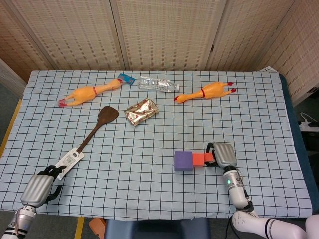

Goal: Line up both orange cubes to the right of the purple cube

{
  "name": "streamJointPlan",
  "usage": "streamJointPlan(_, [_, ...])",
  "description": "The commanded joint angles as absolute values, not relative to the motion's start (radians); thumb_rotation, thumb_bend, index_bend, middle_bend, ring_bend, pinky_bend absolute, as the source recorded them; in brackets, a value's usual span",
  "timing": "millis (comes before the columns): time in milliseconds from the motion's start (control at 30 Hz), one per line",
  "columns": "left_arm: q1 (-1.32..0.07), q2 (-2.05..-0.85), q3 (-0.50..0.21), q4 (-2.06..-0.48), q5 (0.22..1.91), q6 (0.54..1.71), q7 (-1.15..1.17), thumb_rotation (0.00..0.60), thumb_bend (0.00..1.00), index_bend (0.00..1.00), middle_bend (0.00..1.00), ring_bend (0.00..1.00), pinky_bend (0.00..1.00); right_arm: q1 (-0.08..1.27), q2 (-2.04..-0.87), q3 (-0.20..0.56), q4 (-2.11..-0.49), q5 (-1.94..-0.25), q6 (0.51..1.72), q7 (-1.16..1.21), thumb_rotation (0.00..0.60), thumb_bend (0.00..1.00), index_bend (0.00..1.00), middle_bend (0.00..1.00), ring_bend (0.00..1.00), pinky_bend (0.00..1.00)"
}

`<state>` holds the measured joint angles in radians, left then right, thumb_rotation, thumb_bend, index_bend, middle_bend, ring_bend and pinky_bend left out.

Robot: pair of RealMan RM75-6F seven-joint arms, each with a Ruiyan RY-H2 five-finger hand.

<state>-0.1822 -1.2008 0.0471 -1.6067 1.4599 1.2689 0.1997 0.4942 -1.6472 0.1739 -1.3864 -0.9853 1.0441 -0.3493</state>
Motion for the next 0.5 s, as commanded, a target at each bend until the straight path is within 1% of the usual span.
streamJointPlan(33, [-0.182, -1.201, 0.047, -1.606, 1.458, 1.268, 0.202, 0.600, 0.45, 0.19, 0.28, 0.16, 0.38, 0.496, -1.655, 0.173, -1.379, -0.979, 1.040, -0.351, 0.600, 0.06, 0.67, 0.86, 0.96, 1.00])
streamJointPlan(500, [-0.186, -1.201, 0.051, -1.609, 1.453, 1.256, 0.214, 0.600, 0.45, 0.19, 0.28, 0.16, 0.38, 0.501, -1.681, 0.176, -1.357, -0.962, 1.029, -0.345, 0.600, 0.06, 0.67, 0.86, 0.96, 1.00])
